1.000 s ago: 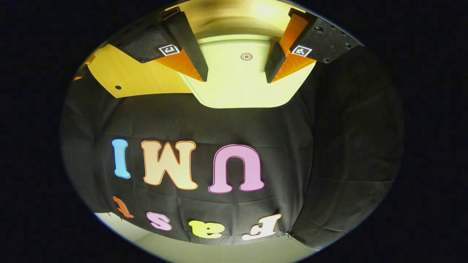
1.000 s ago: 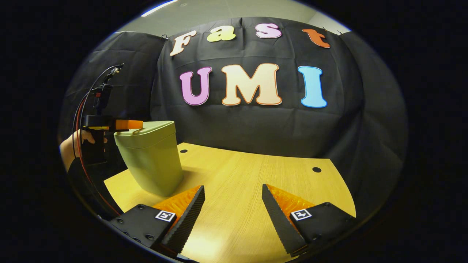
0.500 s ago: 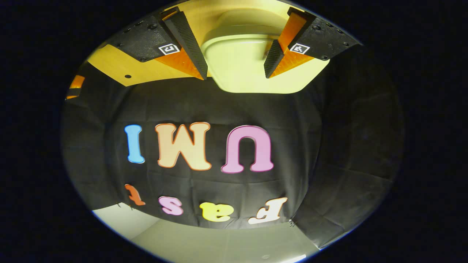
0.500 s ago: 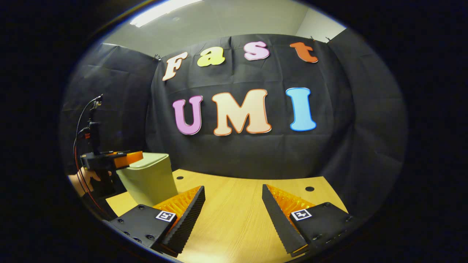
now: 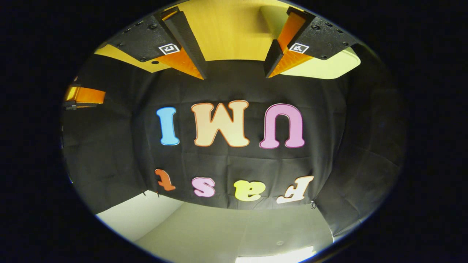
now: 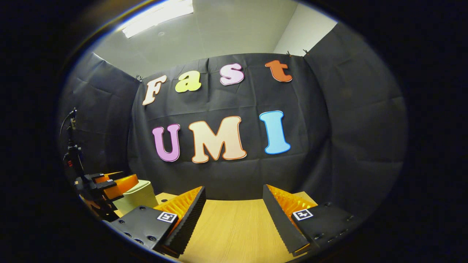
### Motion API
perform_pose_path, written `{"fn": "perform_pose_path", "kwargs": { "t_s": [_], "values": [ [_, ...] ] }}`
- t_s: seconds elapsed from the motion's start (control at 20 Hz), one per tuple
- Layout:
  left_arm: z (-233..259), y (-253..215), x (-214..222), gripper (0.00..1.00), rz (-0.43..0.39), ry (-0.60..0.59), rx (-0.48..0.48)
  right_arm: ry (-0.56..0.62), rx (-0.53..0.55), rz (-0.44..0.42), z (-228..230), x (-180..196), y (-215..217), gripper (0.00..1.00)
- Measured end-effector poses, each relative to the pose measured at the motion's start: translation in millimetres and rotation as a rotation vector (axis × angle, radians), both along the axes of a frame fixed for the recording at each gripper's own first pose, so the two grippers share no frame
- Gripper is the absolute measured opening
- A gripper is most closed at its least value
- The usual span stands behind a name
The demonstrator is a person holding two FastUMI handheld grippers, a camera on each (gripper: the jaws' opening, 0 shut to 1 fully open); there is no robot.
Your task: Press the lid of the desktop garbage bin to open it, pick up the crumpled paper on the desktop and throw it into the bin, then pick up the pop can on the desktop and drop it into the bin, and finally close the garbage bin lid.
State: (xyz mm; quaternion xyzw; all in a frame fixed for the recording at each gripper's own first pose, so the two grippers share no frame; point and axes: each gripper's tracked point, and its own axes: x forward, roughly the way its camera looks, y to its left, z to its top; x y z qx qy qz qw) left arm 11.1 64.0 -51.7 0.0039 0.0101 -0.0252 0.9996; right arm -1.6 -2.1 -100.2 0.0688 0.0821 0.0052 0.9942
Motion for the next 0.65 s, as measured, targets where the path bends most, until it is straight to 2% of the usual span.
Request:
{"fn": "perform_pose_path", "kwargs": {
  "t_s": [0.2, 0.65],
  "values": [
    [5, -26, -1, 0.92, -0.057, 0.007, -0.018, -0.02, -0.02, -0.013, 7, -3, -12, 0.98],
    [10, -29, -6, 0.92, -0.051, -0.003, 0.006, -0.063, -0.038, -0.019, 25, -12, -16, 0.98]
  ]
}}
